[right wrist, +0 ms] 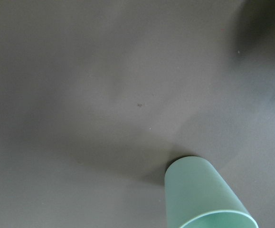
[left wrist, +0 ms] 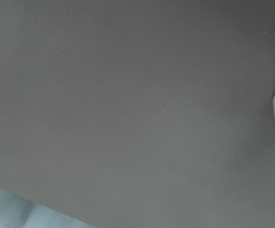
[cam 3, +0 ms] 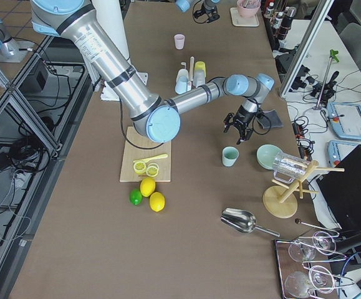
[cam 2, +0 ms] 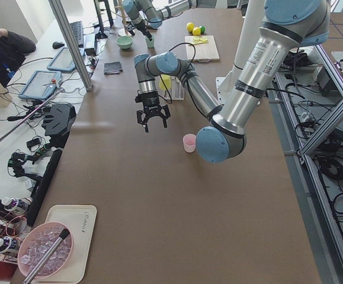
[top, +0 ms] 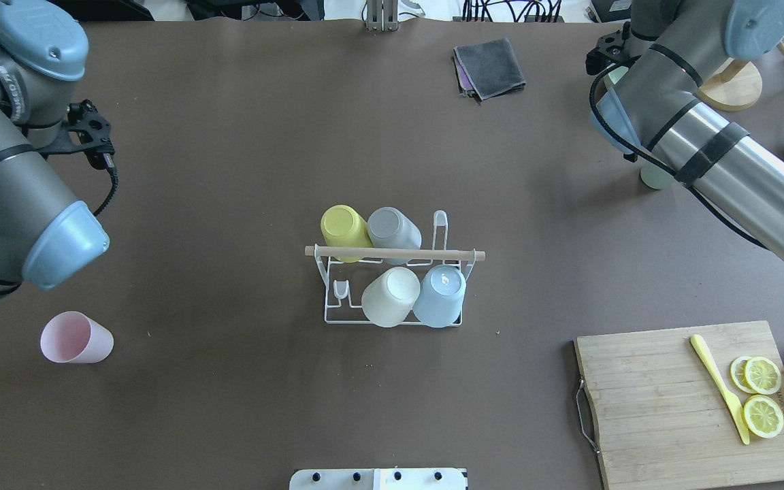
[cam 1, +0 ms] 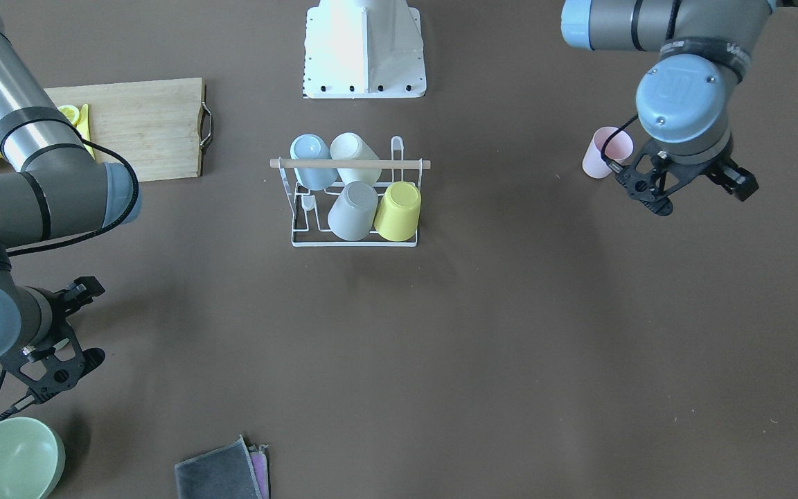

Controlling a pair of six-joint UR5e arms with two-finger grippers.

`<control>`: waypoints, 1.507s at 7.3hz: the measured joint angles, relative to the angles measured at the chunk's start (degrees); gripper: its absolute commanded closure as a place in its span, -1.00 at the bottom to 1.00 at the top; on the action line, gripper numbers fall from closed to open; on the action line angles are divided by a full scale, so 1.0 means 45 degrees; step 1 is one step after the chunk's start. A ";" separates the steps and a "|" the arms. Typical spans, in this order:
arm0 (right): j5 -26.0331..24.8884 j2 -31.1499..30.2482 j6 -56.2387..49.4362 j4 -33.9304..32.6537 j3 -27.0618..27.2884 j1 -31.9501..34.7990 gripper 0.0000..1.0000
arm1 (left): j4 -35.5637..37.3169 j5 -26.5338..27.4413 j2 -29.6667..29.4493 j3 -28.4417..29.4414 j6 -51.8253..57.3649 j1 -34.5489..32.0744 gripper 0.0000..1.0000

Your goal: Place cup on cup holder

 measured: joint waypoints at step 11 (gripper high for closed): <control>-0.3387 0.2014 -0.3996 -0.1223 -0.3309 -0.1176 -0.98 | 0.3470 -0.1082 -0.1738 0.2294 -0.1733 0.2696 -0.95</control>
